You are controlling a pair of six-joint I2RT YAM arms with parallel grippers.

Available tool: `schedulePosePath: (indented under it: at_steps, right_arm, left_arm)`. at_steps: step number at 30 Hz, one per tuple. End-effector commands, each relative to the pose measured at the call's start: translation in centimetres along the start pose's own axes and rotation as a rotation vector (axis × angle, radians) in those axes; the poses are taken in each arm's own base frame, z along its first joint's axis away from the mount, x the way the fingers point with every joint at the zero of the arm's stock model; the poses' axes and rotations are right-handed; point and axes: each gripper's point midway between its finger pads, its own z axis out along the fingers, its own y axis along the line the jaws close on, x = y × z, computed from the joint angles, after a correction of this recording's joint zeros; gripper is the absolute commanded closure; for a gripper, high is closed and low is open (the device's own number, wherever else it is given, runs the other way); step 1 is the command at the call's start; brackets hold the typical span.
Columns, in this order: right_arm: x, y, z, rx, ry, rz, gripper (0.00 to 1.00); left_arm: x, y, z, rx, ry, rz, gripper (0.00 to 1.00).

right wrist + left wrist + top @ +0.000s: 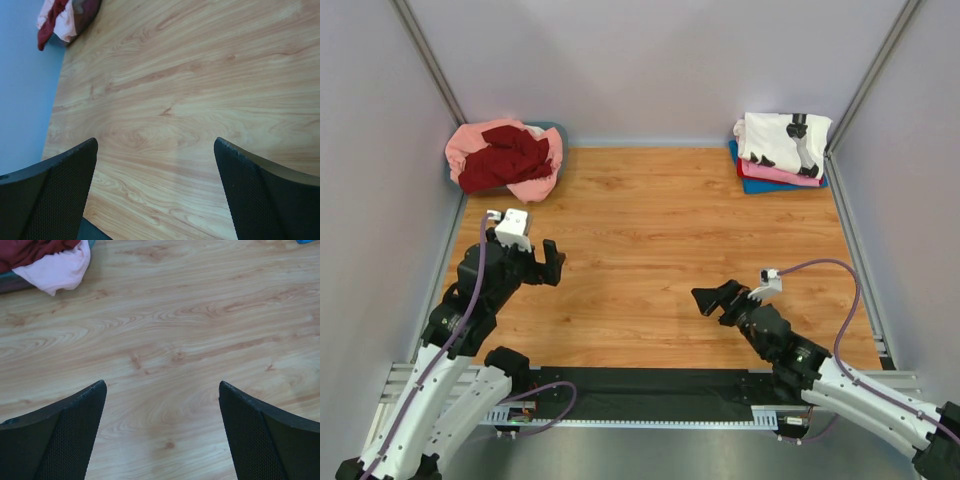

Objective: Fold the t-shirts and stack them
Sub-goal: Grab the tshirt from the pile

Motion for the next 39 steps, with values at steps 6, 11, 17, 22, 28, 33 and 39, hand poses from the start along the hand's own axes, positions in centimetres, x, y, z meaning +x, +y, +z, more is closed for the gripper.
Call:
schedulePosePath:
  at_steps: [6, 11, 17, 22, 28, 33, 39]
  right_arm:
    - [-0.3, 0.8, 0.6, 0.035, 0.022, -0.034, 0.0]
    - [0.1, 1.9, 0.6, -0.021, 0.052, -0.071, 0.0]
    - [1.3, 3.7, 0.1, -0.152, 0.115, -0.146, 0.0]
    - [1.7, 4.5, -0.3, -0.212, 0.128, -0.159, 0.0]
    - [1.8, 4.3, -0.3, -0.213, 0.131, -0.158, 0.0]
    - [2.0, 4.3, -0.2, -0.21, 0.139, -0.165, 0.0]
    - [2.1, 4.2, 0.2, -0.198, 0.143, -0.167, 0.0]
  left_arm:
    - [-1.7, 2.0, 0.0, -0.144, -0.001, -0.062, 0.0]
    - [-5.0, 3.4, 0.3, -0.237, -0.012, -0.02, 0.0]
    - [-9.1, 6.2, 5.5, -0.356, 0.13, -0.025, 0.01]
    - [-10.8, 8.7, 13.1, -0.408, 0.212, -0.063, 0.07]
    - [-11.1, 12.3, 21.4, -0.446, 0.304, -0.1, 0.16]
    - [-10.6, 16.1, 25.8, -0.485, 0.359, -0.024, 0.16]
    - [-6.0, 19.5, 29.0, -0.499, 0.46, -0.068, 0.17]
